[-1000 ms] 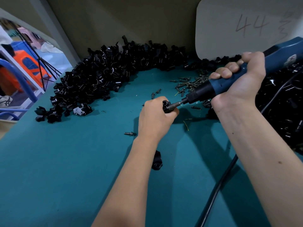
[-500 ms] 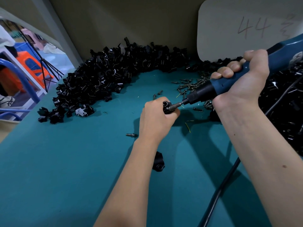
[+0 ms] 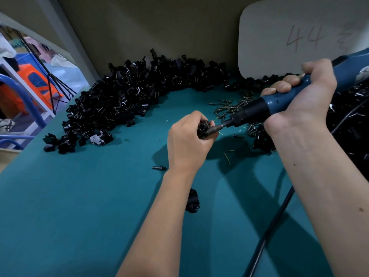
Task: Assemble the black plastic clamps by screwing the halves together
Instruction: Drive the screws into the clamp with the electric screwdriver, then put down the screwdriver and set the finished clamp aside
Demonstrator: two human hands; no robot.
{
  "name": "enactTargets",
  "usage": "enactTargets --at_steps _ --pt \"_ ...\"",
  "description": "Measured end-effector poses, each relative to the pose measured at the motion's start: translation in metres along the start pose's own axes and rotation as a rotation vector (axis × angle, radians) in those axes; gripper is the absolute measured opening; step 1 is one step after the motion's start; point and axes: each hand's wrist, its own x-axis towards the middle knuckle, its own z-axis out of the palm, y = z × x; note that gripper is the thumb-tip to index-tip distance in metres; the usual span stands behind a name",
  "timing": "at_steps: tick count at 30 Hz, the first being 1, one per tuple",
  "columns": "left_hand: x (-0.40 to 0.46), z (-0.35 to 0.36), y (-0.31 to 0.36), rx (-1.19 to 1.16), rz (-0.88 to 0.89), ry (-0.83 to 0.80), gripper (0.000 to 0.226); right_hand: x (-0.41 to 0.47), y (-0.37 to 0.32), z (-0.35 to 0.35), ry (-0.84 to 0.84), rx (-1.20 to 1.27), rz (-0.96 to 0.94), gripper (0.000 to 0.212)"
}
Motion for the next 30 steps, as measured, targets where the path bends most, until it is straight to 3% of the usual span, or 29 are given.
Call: enactTargets --at_steps 5,10,14,18,22,26,30 --pt "0.003 0.0 -0.007 -0.116 0.002 0.053 0.018 -0.006 -0.001 0.002 -0.299 0.021 -0.003 0.029" --pt "0.002 0.003 0.002 -0.449 -0.333 -0.171 0.012 -0.008 -0.008 0.004 -0.508 -0.026 0.011 0.032" --pt "0.014 -0.02 -0.01 -0.925 -0.661 -0.11 0.012 0.001 -0.019 -0.004 -0.54 0.059 0.135 0.041" --pt "0.019 -0.034 -0.023 -1.127 -0.895 -0.012 0.028 0.004 -0.007 -0.008 -0.346 -0.251 0.109 0.036" --pt "0.019 -0.034 -0.022 -1.258 -0.992 -0.063 0.032 0.007 0.023 -0.013 -0.314 -0.659 0.176 0.061" --pt "0.021 -0.034 -0.023 -1.301 -1.06 -0.097 0.041 0.001 0.062 -0.03 -0.358 -0.995 0.152 0.045" --pt "0.021 -0.036 -0.022 -1.354 -1.064 -0.065 0.03 -0.003 0.084 -0.047 -0.392 -1.543 -0.179 0.045"
